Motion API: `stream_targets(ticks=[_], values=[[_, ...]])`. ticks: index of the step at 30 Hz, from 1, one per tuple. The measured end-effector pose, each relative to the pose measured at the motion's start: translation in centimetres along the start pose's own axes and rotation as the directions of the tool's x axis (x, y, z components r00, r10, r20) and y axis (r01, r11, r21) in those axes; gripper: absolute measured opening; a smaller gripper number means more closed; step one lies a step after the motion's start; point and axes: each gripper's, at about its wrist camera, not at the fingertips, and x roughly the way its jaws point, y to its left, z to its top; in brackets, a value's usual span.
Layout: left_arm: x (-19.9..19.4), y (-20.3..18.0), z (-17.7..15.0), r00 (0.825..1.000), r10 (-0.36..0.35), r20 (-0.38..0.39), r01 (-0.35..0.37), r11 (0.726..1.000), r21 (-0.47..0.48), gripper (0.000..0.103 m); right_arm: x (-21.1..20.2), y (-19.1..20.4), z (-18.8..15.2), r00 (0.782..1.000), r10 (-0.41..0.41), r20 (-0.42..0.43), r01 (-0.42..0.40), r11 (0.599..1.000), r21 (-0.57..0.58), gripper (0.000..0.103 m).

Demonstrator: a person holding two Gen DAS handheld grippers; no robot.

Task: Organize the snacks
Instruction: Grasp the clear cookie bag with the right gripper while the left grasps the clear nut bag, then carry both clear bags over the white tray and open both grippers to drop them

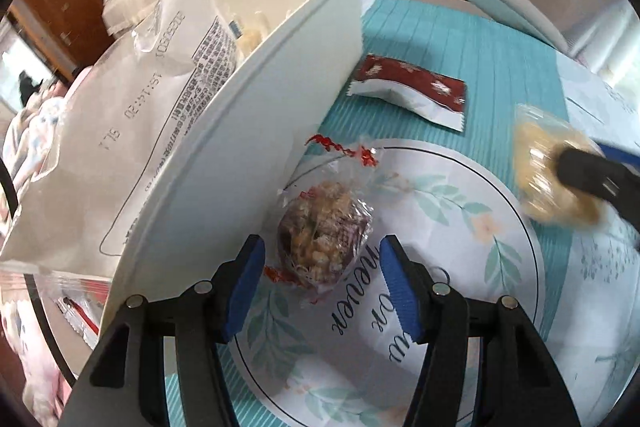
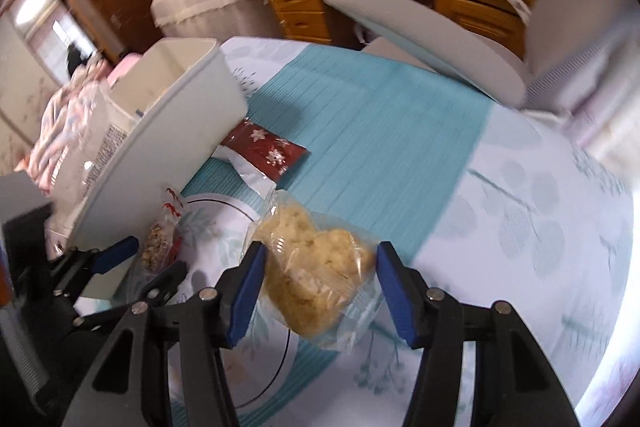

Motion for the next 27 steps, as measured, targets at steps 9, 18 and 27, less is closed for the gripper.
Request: stream_targets(ticks=[9,18,27], values=[[1.9,-0.8,1.8,0.998,0.054,0.028,-0.052,0.997,-0.057,0.057,-3.0,0.0,-3.3,1.0,-0.009,0.018,0.006,0.992,0.125,0.057],[2.1,-0.8,0.5,0.99,0.049,0.13,-0.045,0.998,-0.038,0.045,-4.6,0.9,-6.2,0.999,-0.018,0.044,0.01,0.984,0.179,0.057],[1.0,0.3,-1.7,0.985,0.028,0.173,-0.025,1.0,-0.017,0.042,-5.4,1.3,-7.8,0.998,-0.037,0.05,0.025,0.976,0.218,0.056]])
